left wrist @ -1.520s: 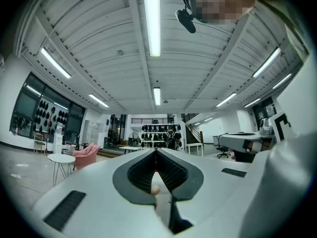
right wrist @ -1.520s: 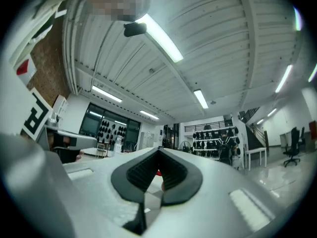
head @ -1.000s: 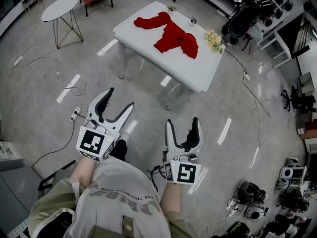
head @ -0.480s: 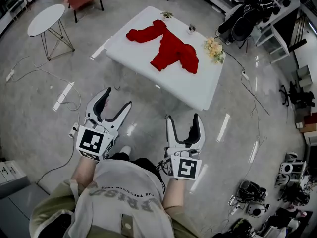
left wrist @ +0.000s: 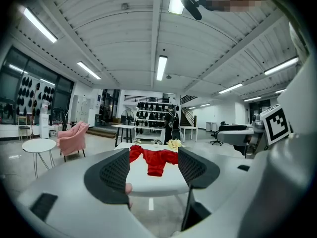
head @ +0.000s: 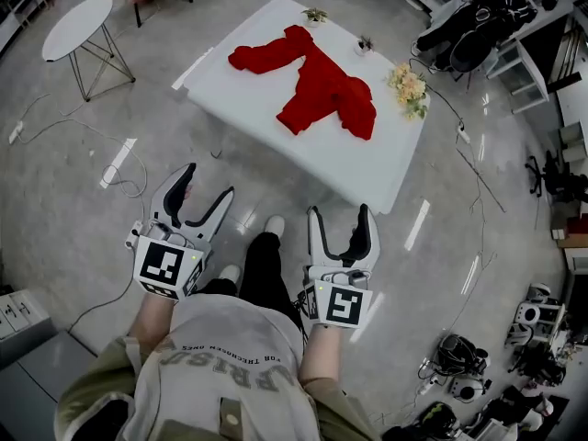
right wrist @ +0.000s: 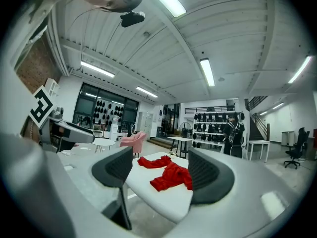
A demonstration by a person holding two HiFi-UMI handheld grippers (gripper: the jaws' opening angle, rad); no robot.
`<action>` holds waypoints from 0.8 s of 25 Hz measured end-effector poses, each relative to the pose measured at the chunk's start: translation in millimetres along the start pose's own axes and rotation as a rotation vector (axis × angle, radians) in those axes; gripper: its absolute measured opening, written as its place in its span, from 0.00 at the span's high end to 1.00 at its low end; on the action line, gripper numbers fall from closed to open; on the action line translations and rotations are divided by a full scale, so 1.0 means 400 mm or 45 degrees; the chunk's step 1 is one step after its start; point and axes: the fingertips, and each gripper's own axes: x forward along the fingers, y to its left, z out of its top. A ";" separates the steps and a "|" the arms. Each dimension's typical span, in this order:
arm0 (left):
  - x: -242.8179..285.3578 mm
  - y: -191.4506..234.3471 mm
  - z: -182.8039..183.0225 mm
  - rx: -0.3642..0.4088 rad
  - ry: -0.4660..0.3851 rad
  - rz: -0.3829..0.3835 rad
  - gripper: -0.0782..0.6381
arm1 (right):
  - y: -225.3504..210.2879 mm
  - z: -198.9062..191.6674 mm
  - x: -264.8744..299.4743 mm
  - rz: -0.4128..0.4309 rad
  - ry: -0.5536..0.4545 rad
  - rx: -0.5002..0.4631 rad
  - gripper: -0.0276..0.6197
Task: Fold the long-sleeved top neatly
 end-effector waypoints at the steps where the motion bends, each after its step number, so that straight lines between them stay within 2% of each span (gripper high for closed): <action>1: 0.020 -0.003 -0.001 0.004 0.003 0.005 0.49 | -0.017 -0.007 0.017 0.003 -0.001 0.004 0.43; 6: 0.139 -0.005 0.006 0.015 0.015 0.047 0.49 | -0.107 -0.031 0.121 0.049 -0.009 0.000 0.43; 16: 0.437 -0.034 0.082 0.042 0.020 0.133 0.49 | -0.296 -0.036 0.359 0.212 -0.032 -0.071 0.43; 20: 0.515 -0.037 0.071 0.035 0.062 0.164 0.49 | -0.345 -0.060 0.438 0.268 -0.022 -0.077 0.43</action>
